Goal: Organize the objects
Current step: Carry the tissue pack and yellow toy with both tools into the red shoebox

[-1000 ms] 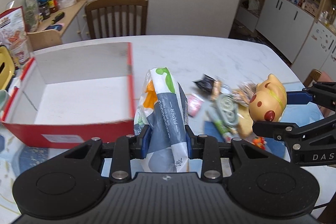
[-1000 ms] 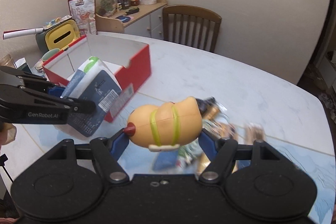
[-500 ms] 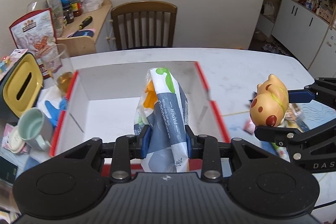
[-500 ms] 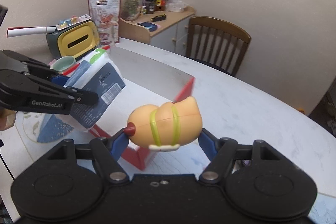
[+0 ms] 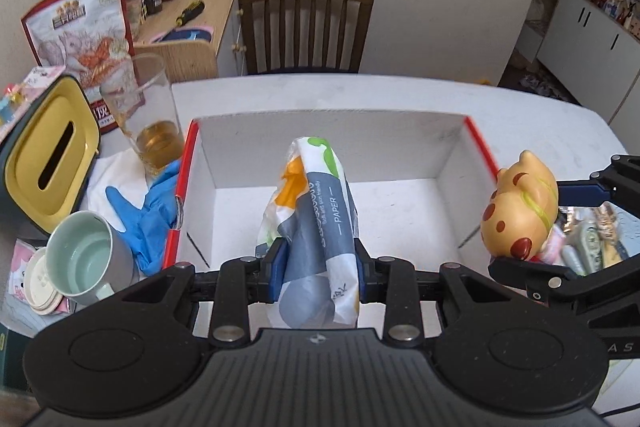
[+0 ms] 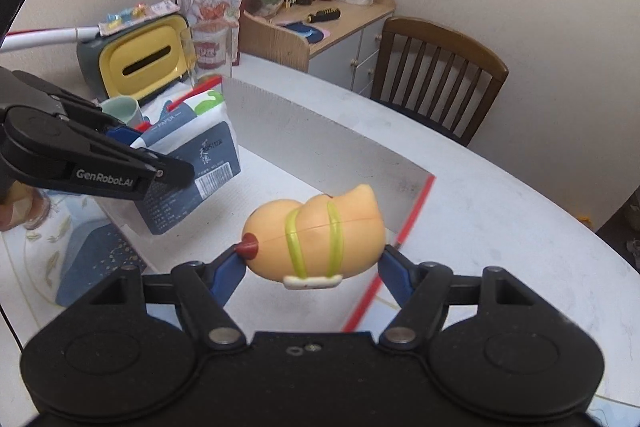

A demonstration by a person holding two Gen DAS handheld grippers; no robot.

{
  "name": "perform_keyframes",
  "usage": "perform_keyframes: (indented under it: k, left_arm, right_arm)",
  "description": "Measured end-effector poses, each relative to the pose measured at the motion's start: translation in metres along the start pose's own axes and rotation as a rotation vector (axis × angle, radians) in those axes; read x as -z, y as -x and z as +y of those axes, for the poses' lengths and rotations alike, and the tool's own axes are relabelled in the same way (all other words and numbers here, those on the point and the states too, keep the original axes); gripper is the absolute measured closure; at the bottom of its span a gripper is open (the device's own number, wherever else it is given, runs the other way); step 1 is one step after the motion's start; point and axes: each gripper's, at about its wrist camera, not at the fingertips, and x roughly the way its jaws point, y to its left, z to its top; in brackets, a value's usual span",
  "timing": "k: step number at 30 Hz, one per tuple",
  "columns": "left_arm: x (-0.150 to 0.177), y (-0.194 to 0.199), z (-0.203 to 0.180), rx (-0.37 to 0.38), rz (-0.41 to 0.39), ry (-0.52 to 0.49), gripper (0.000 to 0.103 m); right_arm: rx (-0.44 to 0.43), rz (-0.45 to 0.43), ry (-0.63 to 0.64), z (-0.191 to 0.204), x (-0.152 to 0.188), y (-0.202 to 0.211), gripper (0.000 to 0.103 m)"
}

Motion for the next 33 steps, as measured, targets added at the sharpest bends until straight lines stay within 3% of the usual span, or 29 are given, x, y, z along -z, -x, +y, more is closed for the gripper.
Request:
perform_keyframes:
  k: [16,33]
  left_arm:
    - [0.0,-0.068,0.024,-0.027,0.105,-0.045,0.072]
    - [-0.002,-0.096,0.026,-0.011,0.188,-0.076,0.072]
  right_arm:
    - [0.012,0.156,0.037,0.024,-0.016,-0.085,0.031]
    - [0.002,0.291,0.055,0.027,-0.018,-0.121,0.031]
